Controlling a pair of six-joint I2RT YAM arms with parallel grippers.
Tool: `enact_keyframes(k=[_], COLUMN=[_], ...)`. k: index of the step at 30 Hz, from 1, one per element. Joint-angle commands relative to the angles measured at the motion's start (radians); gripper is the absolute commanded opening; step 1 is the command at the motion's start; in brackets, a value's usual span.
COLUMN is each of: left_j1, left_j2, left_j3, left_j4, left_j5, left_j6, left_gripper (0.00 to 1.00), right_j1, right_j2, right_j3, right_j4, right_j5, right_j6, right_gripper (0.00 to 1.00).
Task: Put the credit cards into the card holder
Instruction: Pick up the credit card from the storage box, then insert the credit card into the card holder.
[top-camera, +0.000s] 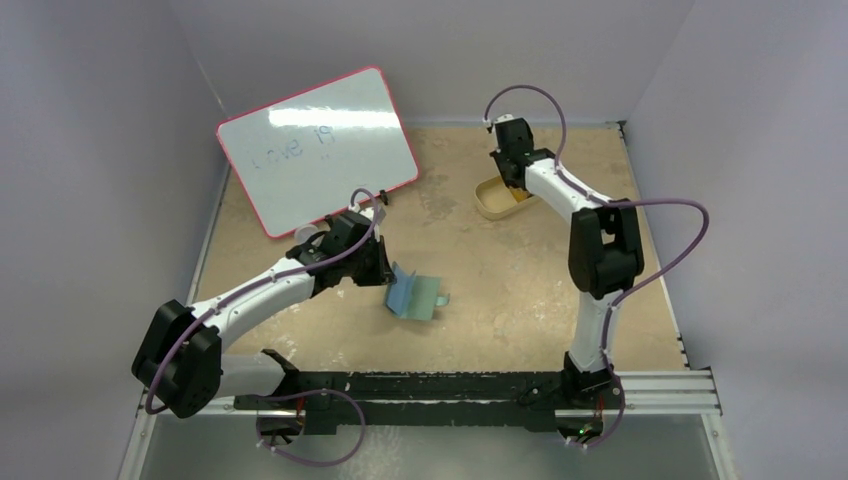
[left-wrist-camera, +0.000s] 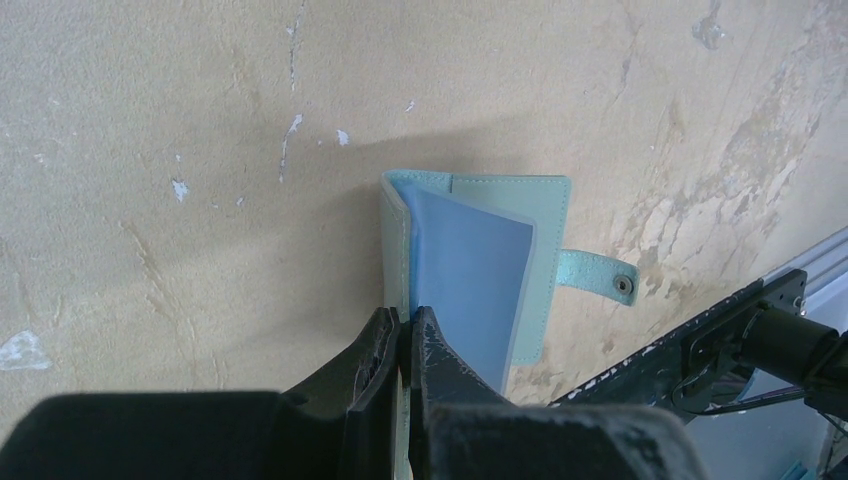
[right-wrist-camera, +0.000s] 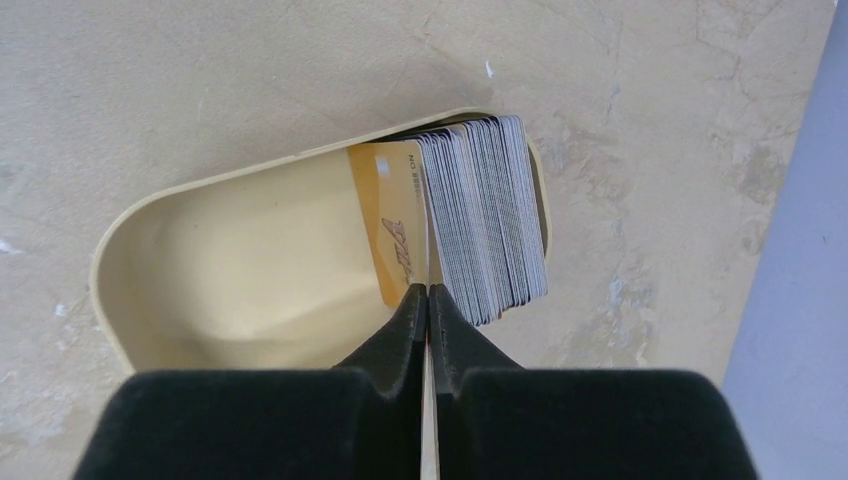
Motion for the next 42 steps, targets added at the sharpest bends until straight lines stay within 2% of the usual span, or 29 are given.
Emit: enact_keyframes(k=[1, 5, 10, 18, 24, 27, 32, 36, 42], left_j1=[0.005, 0.003, 0.004, 0.004, 0.003, 0.003, 0.002, 0.002, 0.002], left_j2=[-0.001, 0.005, 0.036, 0.07, 0.102, 0.12, 0.152, 0.166, 0.162], left_j3=[0.02, 0.014, 0.001, -0.034, -0.048, -0.062, -0.088, -0.103, -0.111], left_j4=[0.061, 0.099, 0.163, 0.31, 0.365, 0.394, 0.442, 0.464, 0.465], left_j5=[0.024, 0.023, 0.03, -0.001, -0.044, -0.048, -0.047, -0.049, -0.052], left_j6=[-0.028, -0.06, -0.116, -0.21, -0.243, -0.262, -0.295, -0.313, -0.318], left_gripper=[0.0, 0.0, 0.0, 0.0, 0.0, 0.0, 0.0, 0.0, 0.0], right_j1=[-0.005, -0.005, -0.002, 0.081, 0.206, 0.247, 0.343, 0.427, 0.473], right_j2=[-0.094, -0.165, -0.314, -0.629, -0.756, -0.786, -0.769, -0.721, -0.642], right_j3=[0.054, 0.03, -0.121, -0.463, -0.65, -0.744, -0.803, -0.788, -0.767], right_j4=[-0.063, -0.089, -0.03, 0.22, 0.388, 0.488, 0.575, 0.569, 0.513], right_j5=[-0.038, -0.146, -0.315, -0.522, -0.608, -0.654, -0.628, -0.563, -0.49], right_j6=[0.056, 0.16, 0.304, 0.668, 0.908, 1.017, 1.118, 1.137, 1.138], right_gripper=[0.0, 0.0, 0.0, 0.0, 0.0, 0.0, 0.0, 0.0, 0.0])
